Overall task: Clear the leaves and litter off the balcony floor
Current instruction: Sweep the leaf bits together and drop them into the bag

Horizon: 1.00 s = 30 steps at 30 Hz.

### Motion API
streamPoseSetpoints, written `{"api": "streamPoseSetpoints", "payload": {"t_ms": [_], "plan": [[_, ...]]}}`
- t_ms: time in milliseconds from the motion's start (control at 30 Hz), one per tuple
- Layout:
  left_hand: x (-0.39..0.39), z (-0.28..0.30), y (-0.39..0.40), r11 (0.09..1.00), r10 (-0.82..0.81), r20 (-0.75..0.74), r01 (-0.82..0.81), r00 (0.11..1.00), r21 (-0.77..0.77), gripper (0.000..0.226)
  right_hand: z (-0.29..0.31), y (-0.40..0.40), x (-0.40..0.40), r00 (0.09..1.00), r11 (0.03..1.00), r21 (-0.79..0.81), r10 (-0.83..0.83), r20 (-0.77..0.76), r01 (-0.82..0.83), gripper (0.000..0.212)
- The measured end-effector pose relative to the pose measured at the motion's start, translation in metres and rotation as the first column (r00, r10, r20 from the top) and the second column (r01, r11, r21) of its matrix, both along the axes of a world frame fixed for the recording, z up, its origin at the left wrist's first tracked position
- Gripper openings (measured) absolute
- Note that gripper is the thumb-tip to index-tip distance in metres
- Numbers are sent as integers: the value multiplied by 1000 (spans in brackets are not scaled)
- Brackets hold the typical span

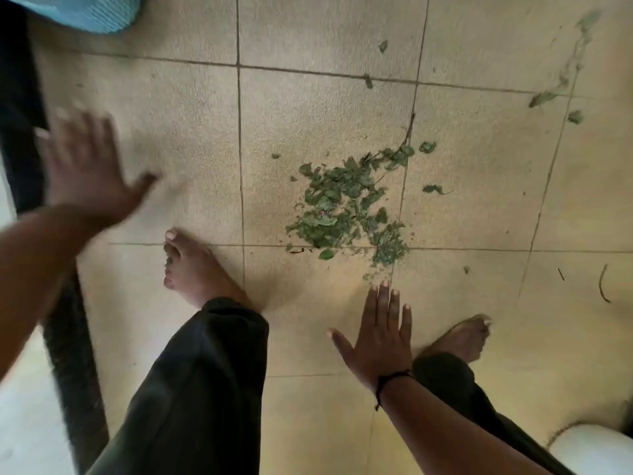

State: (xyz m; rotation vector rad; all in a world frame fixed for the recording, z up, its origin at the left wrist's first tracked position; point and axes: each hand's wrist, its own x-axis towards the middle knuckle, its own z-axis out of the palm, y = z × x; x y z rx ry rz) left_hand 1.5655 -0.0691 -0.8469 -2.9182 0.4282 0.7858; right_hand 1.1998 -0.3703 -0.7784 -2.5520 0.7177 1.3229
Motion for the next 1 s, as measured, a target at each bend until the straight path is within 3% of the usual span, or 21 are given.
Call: {"api": "streamPoseSetpoints", "payload": {"t_ms": [100,200,300,467,600,700,800,900,1000], "plan": [[-71,1,-75,978,-198,-216,179,956,-102,111,-10,-47,2,999,999,-38,36,14,-36,111],[-133,-9,-128,925,-380,-221,369,898,-93,130,-28,-108,2,995,996,-89,-25,-94,17,126],[-169,-24,-141,956,-262,-280,289,924,58,150,-61,-160,0,994,994,-110,-4,-109,-8,146],[-174,-38,-171,984,-162,-266,174,950,23,158,-95,-201,-40,984,975,-133,-173,42,177,152],[-144,-50,-187,930,-367,-218,359,905,-75,159,-97,-221,-88,931,916,-172,-348,110,363,150],[-128,-57,-205,872,-489,-192,476,851,-112,156,-112,-221,-79,944,949,-100,-279,176,299,144],[-134,-58,-228,851,-526,-200,510,827,-129,152,-133,-203,-29,941,995,-18,-90,327,101,135],[-142,-61,-272,790,-610,-175,579,773,-201,151,-145,-187,29,858,989,-17,137,494,-149,129],[-150,-57,-316,741,-660,-161,600,734,-302,145,-144,-179,66,813,982,-30,173,557,-188,130]]}}
